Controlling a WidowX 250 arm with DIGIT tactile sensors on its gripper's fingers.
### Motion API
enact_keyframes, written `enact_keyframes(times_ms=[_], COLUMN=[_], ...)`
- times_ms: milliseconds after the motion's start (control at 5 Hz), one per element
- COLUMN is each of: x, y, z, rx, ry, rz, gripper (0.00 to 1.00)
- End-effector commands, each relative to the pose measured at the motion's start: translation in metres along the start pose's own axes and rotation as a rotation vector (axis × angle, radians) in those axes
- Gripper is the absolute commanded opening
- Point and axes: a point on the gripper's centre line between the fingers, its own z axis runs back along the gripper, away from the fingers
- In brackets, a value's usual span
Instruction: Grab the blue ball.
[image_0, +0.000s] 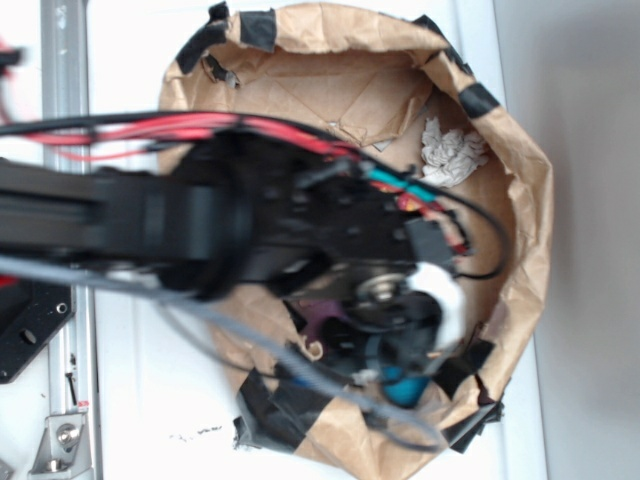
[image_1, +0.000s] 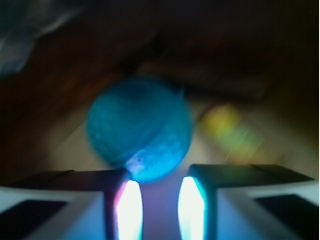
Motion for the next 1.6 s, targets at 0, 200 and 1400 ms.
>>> enact_keyframes(times_ms=[0, 200, 1400], x=[-0.03, -0.032, -0.012], y=[0.026, 0.032, 0.04], z=[0.089, 0.09, 0.052], rx=[0.129, 0.075, -0.254], ry=[-0.052, -0.063, 0.108], rz=[0.241, 0.269, 1.229], gripper=[0.0, 1.0, 1.0])
